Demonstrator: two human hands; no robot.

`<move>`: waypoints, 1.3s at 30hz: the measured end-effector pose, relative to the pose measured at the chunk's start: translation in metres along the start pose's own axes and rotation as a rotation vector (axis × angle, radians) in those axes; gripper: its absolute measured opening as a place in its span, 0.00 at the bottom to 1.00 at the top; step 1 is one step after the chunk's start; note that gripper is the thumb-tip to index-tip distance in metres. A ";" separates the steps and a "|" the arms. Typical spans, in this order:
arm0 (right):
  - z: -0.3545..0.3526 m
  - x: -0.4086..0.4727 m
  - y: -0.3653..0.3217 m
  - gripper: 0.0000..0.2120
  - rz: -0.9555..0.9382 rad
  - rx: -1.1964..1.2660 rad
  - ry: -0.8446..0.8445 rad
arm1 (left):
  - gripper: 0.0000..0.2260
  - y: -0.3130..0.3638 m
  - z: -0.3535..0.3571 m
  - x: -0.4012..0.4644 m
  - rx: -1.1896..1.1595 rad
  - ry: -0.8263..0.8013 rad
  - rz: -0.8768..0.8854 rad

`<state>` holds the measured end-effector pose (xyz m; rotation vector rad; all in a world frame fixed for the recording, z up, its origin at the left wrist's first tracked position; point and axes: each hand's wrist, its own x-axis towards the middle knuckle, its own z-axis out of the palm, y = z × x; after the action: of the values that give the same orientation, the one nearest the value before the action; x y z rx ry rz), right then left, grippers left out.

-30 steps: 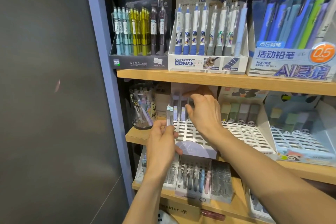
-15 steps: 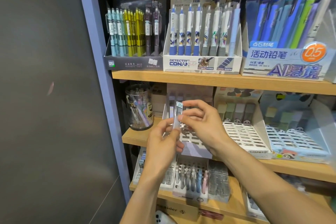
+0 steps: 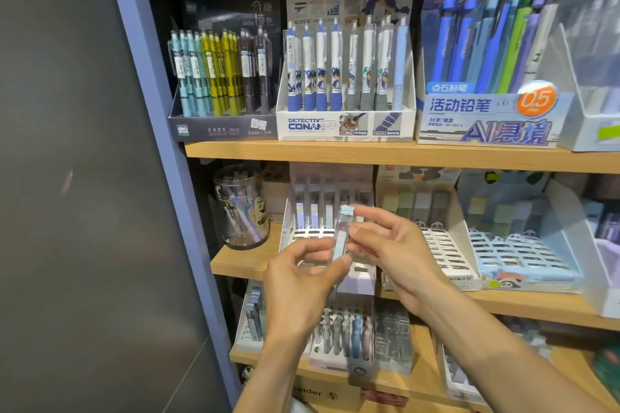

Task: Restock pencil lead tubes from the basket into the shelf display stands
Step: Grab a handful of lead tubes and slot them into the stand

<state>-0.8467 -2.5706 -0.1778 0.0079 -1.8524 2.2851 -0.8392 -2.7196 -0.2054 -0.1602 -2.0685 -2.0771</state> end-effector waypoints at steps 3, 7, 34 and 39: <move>-0.003 -0.004 -0.003 0.21 -0.105 -0.118 -0.030 | 0.11 0.000 0.002 0.000 0.006 -0.010 0.003; -0.012 0.000 -0.010 0.18 -0.300 -0.174 0.132 | 0.10 0.002 0.002 0.001 0.043 0.020 0.112; -0.001 0.067 -0.025 0.05 -0.652 -1.337 0.149 | 0.16 -0.027 0.010 0.014 0.952 -0.087 0.419; -0.002 0.061 -0.021 0.05 -0.638 -1.403 0.163 | 0.16 -0.026 0.009 0.013 0.954 -0.089 0.416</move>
<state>-0.9025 -2.5554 -0.1496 0.1618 -2.4164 0.3303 -0.8582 -2.7111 -0.2275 -0.4673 -2.5440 -0.7400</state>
